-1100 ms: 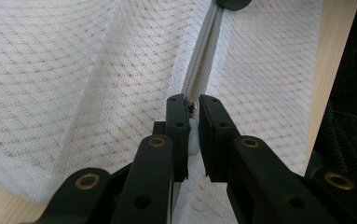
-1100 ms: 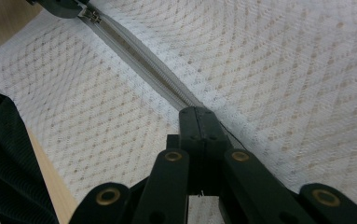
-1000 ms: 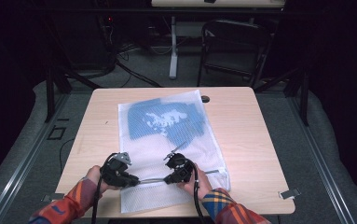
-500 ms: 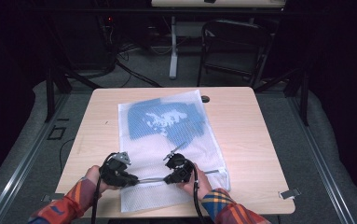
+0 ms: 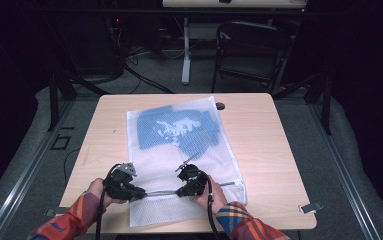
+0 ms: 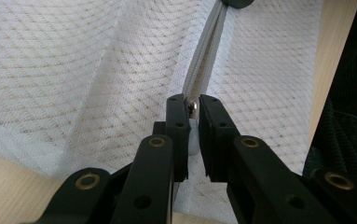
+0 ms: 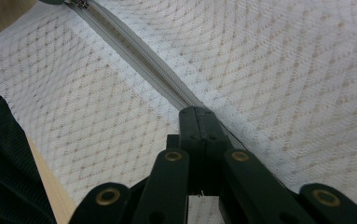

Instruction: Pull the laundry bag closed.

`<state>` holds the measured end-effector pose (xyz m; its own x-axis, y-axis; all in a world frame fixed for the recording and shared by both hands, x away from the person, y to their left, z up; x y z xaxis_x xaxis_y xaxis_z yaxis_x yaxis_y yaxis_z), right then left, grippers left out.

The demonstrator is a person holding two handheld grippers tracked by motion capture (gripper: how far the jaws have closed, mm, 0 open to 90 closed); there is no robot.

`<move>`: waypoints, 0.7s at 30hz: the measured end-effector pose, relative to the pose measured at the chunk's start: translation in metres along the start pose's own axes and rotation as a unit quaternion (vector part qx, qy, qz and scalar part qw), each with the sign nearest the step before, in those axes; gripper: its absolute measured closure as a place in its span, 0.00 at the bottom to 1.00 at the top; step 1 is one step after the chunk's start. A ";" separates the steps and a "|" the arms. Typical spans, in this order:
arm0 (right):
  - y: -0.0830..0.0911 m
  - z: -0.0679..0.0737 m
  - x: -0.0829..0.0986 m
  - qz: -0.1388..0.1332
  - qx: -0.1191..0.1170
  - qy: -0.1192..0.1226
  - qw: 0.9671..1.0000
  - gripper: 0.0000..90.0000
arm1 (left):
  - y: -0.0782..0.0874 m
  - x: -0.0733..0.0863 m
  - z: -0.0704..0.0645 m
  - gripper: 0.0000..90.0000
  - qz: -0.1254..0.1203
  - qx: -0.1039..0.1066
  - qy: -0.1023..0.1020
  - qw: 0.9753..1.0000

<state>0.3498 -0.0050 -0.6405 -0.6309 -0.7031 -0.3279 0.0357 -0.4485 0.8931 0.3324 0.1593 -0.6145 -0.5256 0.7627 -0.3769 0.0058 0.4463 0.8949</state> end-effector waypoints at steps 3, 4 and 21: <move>0.000 0.000 0.000 0.000 -0.002 0.001 1.000 1.00 | -0.001 0.001 0.000 0.92 0.002 0.003 0.001 1.000; 0.000 0.000 0.000 -0.001 -0.004 0.000 1.000 1.00 | -0.001 0.001 0.000 0.92 0.003 0.004 0.000 1.000; 0.000 0.000 0.000 0.002 0.000 0.003 1.000 1.00 | 0.004 0.004 0.001 0.92 -0.001 -0.005 0.004 1.000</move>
<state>0.3496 -0.0051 -0.6403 -0.6261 -0.7079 -0.3270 0.0374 -0.4461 0.8942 0.3309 0.1642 -0.6125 -0.5325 0.7578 -0.3770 -0.0038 0.4433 0.8964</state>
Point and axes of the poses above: each handheld gripper's, and its own axes: y roughly backward along the jaws, x roughly out of its underside, z roughly to its left, the point moved 9 cm from there along -y, roughly forward along the jaws, and after that the axes turned 7 degrees about z, right-handed, at the moved point
